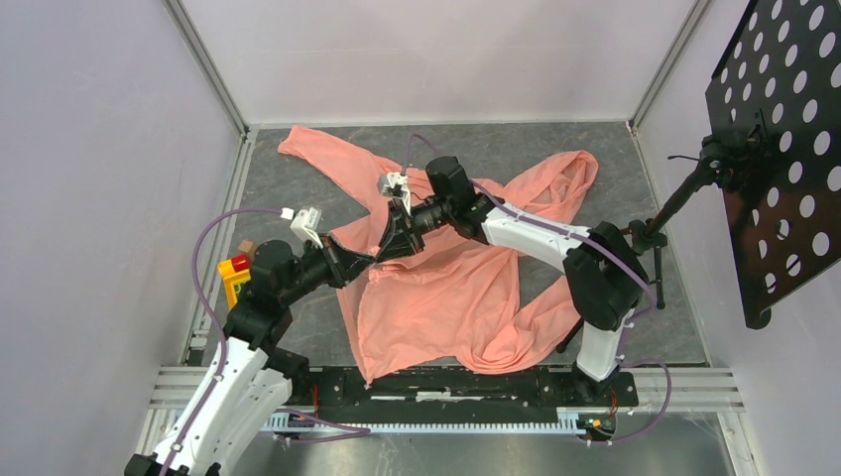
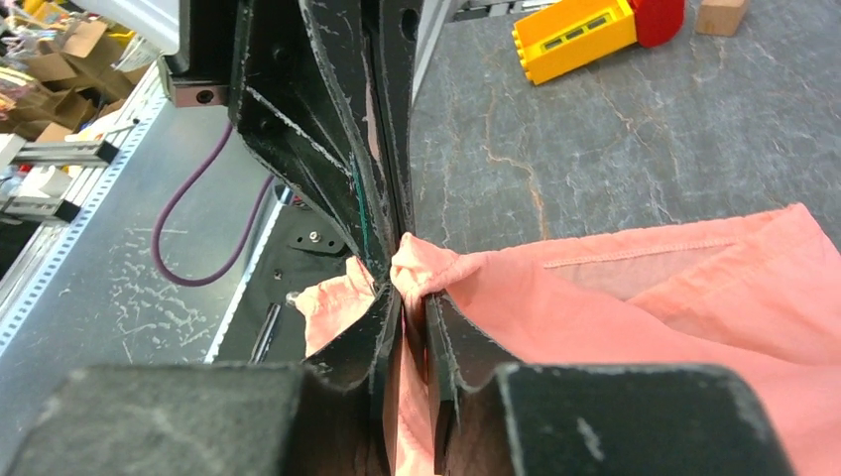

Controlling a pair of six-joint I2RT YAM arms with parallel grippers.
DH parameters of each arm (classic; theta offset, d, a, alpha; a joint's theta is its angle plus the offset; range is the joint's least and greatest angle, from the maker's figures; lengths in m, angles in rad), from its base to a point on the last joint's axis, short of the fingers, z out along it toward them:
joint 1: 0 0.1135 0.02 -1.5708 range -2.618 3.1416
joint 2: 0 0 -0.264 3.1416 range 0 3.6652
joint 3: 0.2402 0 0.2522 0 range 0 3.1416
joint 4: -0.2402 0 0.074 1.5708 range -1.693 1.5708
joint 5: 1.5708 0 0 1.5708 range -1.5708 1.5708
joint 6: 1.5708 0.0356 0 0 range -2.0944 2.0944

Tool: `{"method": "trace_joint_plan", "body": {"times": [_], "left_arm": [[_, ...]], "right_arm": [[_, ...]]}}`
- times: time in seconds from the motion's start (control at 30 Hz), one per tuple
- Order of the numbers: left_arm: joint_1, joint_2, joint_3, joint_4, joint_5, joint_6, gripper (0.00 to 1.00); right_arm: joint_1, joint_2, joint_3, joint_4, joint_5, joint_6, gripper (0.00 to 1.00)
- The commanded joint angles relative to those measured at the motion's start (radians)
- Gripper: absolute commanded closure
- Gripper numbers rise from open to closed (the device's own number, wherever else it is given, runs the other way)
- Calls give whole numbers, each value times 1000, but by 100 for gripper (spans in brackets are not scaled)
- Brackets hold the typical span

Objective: Zip up the jacket

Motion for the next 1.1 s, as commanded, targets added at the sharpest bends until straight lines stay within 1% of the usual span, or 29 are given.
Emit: {"method": "trace_joint_plan", "body": {"times": [0.0,0.1,0.13,0.17,0.2,0.23,0.3,0.33,0.43,0.5,0.53,0.57,0.63,0.67,0.7,0.73,0.77,0.87,0.93,1.0,1.07], "left_arm": [[-3,-3,53,-52,-19,88,98],[-3,-7,56,-55,-3,110,98],[-2,-3,56,-54,4,116,98],[-3,-1,57,-53,15,120,98],[-3,4,54,-51,23,123,98],[-3,8,52,-46,34,126,98],[-1,17,47,-34,54,124,98],[-1,20,42,-22,62,121,98],[0,25,39,3,90,109,98],[1,30,48,4,111,109,98],[2,34,55,5,124,110,98],[2,36,59,2,144,109,98],[3,41,66,1,177,112,98],[4,44,69,0,185,112,98],[6,47,69,1,197,111,98],[6,51,68,6,209,109,98],[8,56,64,15,216,104,98],[11,68,54,31,222,95,98],[14,72,42,43,219,81,98],[14,70,26,72,219,56,98],[15,68,16,90,217,38,98]], "right_arm": [[4,-93,-26,15,181,62,80],[-6,-118,-36,-28,255,95,81],[-8,-132,-47,-42,286,104,78],[-9,-155,-69,-56,329,94,63],[-9,-178,-91,-64,373,83,26],[-11,-203,-111,-83,420,63,2],[-11,-240,-137,-140,476,19,2],[-11,-265,-160,-140,497,9,2],[-12,-338,-294,-59,538,42,2],[-27,-382,-362,-15,555,94,2],[-46,-408,-404,21,534,126,2],[-70,-449,-486,127,511,195,2],[-81,-516,-611,291,487,260,2],[-77,-526,-642,329,482,274,2],[-75,-518,-653,362,445,289,2],[-75,-499,-657,384,418,305,3],[-75,-483,-661,418,395,318,8],[-75,-444,-715,619,346,404,21],[-72,-416,-737,731,325,447,26],[-69,-386,-741,795,316,471,29],[-61,-348,-727,818,308,487,37]]}}
